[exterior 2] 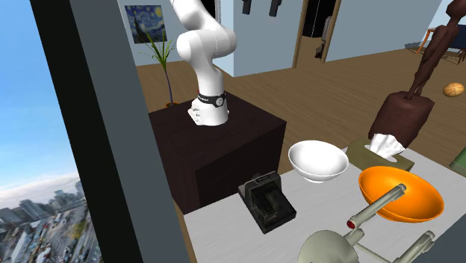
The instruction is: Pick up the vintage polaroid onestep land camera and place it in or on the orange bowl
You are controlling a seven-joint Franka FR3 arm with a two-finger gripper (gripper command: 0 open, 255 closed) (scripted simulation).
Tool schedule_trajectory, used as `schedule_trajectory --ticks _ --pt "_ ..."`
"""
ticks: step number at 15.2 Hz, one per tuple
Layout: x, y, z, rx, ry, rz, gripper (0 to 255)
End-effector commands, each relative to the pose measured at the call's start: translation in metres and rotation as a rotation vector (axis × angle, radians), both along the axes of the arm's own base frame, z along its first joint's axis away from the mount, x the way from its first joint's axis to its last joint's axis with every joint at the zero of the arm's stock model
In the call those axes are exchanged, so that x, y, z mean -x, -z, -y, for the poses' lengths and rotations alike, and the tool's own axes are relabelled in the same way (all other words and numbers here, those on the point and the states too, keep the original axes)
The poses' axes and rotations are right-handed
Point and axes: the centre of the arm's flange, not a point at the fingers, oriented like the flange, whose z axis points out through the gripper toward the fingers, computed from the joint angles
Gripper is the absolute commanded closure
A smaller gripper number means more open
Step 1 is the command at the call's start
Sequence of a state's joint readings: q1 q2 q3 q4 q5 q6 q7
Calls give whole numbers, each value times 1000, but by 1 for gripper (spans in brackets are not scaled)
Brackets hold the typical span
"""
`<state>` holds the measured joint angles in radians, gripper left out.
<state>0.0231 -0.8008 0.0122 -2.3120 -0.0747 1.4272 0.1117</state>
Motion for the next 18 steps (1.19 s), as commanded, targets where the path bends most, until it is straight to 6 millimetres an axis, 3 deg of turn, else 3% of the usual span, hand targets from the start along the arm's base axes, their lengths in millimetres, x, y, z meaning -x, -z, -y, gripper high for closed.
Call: schedule_trajectory --ticks 1,18 --pt "0 0 0 0 0 0 0" --pt "-101 182 79 -26 73 45 0"
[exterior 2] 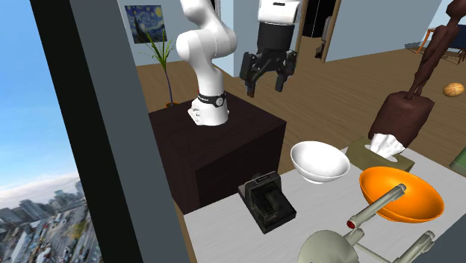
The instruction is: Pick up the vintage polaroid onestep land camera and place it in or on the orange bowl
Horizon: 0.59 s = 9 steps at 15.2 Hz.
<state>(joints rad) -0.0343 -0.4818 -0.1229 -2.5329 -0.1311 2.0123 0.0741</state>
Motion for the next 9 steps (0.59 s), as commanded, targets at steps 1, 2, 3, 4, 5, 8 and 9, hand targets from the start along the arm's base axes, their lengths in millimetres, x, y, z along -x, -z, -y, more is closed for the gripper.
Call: schedule_trajectory --ticks 1,2,3,4,5,8,9 --pt "-11 24 12 -3 8 8 0" --pt "-17 35 17 -4 13 11 0" --pt "-23 45 21 -6 17 13 0" --pt "-29 56 26 -7 21 16 0" --pt "-35 67 31 -9 26 19 0" --pt "-53 98 45 -13 39 26 0" --pt "-59 109 50 -15 43 29 0"
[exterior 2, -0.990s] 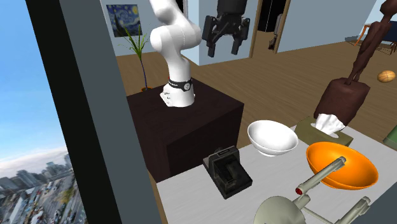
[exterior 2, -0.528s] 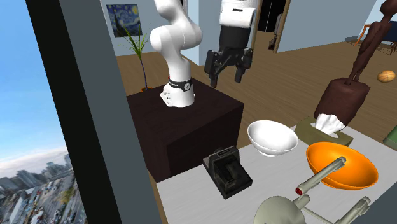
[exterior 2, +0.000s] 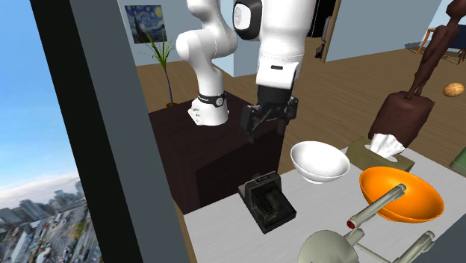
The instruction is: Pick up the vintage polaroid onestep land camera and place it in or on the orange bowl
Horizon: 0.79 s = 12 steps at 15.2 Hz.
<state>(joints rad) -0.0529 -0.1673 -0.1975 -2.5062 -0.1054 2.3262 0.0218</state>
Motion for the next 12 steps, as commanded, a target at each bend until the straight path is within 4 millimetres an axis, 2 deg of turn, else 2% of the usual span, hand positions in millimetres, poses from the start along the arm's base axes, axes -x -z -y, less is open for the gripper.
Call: schedule_trajectory --ticks 1,11,12 --pt "-14 25 12 -2 9 7 0" --pt "-75 130 60 -17 52 33 0" --pt "-75 135 60 -17 52 33 0"
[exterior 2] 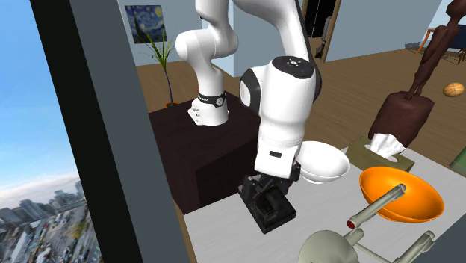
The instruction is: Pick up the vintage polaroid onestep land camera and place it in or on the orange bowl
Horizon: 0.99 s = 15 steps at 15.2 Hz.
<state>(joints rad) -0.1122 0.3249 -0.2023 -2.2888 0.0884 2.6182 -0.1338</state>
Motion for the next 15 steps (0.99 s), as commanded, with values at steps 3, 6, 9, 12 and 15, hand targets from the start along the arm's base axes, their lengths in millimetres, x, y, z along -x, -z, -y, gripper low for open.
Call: schedule_trajectory --ticks 3,6,9,12,15 --pt "-4 22 4 -1 2 2 0" --pt "-4 38 4 -1 2 2 0" --pt "-4 41 4 -1 2 2 0" --pt "-4 41 4 -1 2 2 0" --pt "-4 41 4 -1 2 2 0"
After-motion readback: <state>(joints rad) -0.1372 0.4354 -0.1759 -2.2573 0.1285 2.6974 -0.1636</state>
